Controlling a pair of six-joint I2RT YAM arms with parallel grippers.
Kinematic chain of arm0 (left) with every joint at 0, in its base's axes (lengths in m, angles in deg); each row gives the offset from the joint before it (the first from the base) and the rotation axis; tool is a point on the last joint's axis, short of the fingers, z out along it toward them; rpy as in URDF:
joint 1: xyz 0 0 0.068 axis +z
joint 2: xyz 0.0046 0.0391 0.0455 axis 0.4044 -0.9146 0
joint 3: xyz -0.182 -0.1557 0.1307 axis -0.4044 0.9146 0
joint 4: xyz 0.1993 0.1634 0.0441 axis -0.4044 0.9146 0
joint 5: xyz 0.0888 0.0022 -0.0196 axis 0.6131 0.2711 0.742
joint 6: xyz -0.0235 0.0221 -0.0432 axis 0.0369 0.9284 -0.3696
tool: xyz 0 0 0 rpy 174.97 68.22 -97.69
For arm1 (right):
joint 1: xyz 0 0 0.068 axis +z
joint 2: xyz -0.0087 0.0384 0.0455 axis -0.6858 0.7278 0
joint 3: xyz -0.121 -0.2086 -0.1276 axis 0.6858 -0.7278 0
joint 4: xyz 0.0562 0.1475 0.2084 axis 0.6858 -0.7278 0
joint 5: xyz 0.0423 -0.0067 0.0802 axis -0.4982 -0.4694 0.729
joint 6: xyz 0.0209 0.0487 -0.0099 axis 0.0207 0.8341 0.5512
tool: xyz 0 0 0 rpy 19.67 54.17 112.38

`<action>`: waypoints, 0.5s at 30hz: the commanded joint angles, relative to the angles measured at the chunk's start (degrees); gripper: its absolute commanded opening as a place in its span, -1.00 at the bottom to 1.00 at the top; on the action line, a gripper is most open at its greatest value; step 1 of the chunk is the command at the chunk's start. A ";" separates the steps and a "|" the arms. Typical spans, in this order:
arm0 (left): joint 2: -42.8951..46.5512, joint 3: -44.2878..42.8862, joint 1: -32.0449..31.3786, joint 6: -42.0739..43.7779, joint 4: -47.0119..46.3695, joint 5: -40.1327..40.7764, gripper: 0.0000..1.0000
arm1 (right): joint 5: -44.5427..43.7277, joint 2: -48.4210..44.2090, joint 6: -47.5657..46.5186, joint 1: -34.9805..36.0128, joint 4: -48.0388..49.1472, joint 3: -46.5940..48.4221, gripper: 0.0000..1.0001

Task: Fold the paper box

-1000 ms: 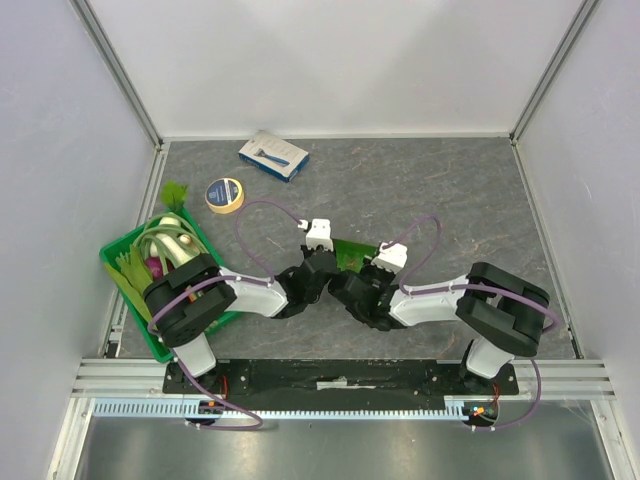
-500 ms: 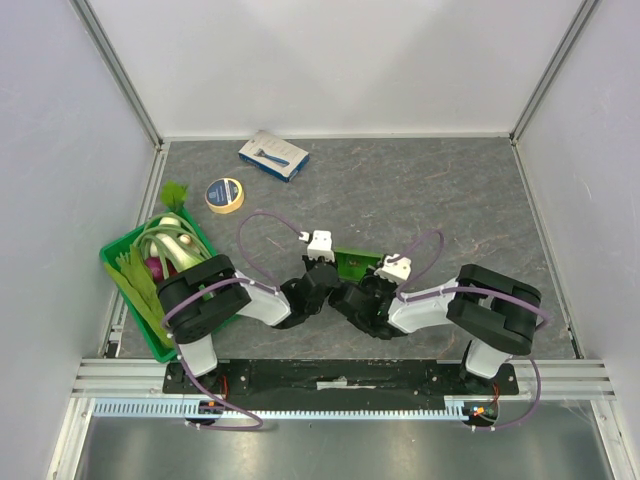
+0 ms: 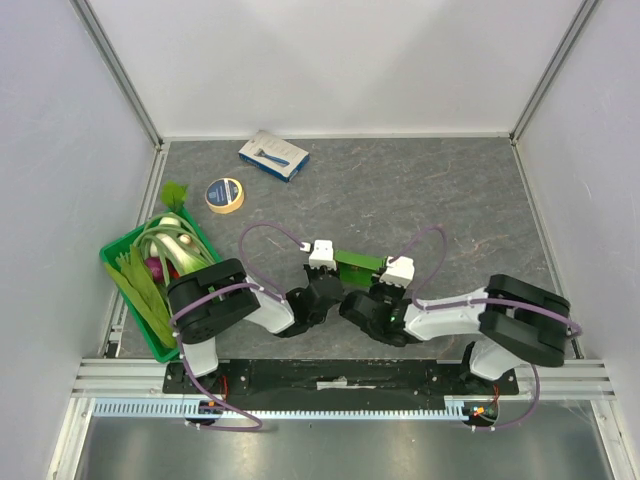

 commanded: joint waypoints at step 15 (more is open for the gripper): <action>-2.39 0.83 -0.23 -1.62 10.17 13.09 -0.96 | 36.27 -41.06 -21.82 -0.23 -26.65 -2.82 0.55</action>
